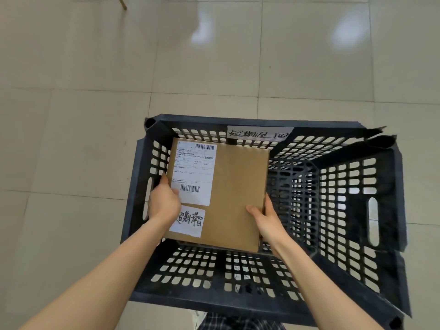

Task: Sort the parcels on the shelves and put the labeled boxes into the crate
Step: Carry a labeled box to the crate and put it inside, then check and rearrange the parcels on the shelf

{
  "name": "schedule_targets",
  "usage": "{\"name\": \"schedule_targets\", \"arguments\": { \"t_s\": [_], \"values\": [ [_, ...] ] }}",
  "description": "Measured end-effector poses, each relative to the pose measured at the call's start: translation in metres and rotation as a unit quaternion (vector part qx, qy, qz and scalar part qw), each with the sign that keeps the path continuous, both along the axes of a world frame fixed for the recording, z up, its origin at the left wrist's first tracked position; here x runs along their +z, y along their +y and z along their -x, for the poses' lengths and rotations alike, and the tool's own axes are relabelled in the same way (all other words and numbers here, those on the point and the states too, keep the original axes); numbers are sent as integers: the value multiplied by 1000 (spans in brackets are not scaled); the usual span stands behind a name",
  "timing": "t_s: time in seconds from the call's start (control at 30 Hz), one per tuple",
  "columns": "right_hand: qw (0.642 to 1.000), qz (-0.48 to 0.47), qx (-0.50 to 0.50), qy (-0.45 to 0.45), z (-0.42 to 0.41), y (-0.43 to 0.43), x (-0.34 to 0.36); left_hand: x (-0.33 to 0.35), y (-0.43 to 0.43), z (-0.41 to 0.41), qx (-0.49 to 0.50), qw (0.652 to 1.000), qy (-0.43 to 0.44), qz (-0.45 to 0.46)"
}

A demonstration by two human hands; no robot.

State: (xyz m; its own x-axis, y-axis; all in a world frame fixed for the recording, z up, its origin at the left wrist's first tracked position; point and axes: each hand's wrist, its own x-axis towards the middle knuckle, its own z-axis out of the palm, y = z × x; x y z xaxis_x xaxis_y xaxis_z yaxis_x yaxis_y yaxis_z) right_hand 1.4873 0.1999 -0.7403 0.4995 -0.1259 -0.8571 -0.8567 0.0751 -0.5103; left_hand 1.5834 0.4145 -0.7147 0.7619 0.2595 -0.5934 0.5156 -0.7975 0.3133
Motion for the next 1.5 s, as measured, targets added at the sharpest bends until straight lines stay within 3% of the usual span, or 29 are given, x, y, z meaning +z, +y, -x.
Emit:
{"name": "schedule_targets", "arguments": {
  "t_s": [0.2,0.33,0.47,0.53,0.63,0.83,0.97,1.13,1.3,1.5],
  "values": [
    [999,30,25,2,0,-2,-2,5,-12,9,-99,982,-107,-116],
    [992,77,94,15,-6,-7,10,16,-5,9,-135,982,-103,-87],
    [962,177,205,32,-26,-16,34,43,-3,3,-218,975,-34,-16],
    [945,212,247,16,-43,-19,58,63,-7,-5,-248,969,-17,-5],
    [913,258,312,-50,-74,-18,107,101,-12,-22,-245,967,-63,-10],
    [816,332,427,-203,-134,5,235,210,1,-53,-257,955,-121,-88],
    [727,371,494,-299,-157,36,333,299,34,-59,-253,937,-152,-185],
    [624,405,524,-415,-160,102,450,422,98,-32,-185,926,-225,-240],
    [524,390,541,-529,-112,192,541,523,173,56,-77,908,-295,-287],
    [395,338,558,-648,19,312,612,606,261,259,59,873,-293,-385]
  ]
}}
